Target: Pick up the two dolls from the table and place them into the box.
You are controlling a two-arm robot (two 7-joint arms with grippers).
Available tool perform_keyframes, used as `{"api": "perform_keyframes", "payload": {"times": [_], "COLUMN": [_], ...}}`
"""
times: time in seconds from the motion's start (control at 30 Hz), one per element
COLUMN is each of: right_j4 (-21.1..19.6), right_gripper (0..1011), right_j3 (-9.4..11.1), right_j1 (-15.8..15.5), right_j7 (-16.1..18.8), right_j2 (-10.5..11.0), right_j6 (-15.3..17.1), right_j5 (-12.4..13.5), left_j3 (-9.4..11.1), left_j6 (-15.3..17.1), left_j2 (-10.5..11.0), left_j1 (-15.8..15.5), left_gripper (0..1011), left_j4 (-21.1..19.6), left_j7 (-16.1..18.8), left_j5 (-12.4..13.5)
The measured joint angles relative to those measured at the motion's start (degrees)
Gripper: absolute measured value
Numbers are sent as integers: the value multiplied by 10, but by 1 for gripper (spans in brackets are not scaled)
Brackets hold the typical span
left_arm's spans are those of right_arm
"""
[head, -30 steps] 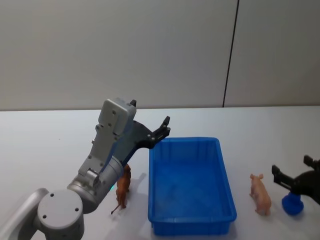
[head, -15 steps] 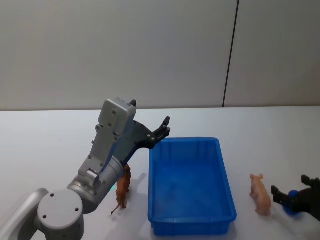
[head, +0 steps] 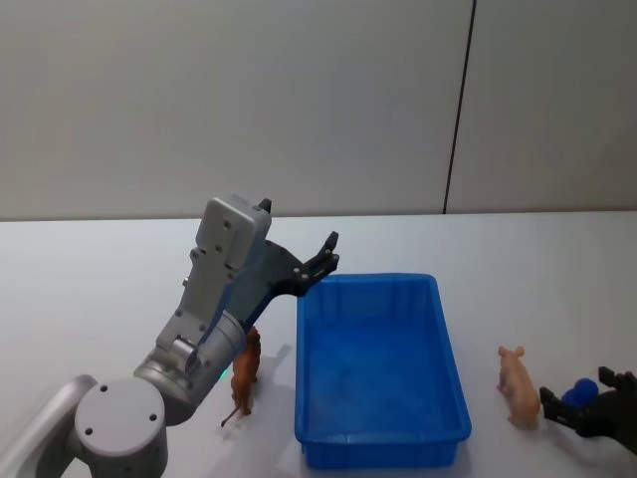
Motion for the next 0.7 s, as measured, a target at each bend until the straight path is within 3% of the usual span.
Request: {"api": "perform_keyframes", "payload": {"times": [0.17, 0.33, 0.7], "right_j4": [6, 10, 13], "right_gripper": [994, 903, 548], "right_j3": [0, 0, 1], "right_j1": [2, 3, 3], "right_j7": [2, 2, -1], "right_j2": [-1, -2, -3], "right_j6": [4, 6, 6], "right_j5": [0, 1, 4], "left_j3": [0, 0, 0], "left_j6": [0, 0, 0], "left_j2": [0, 0, 0], "left_j1": [0, 0, 0], "left_gripper": [1001, 1001, 1001], "left_j4": [0, 0, 0], "left_j7": [0, 0, 0], "left_j5": [0, 0, 0]}}
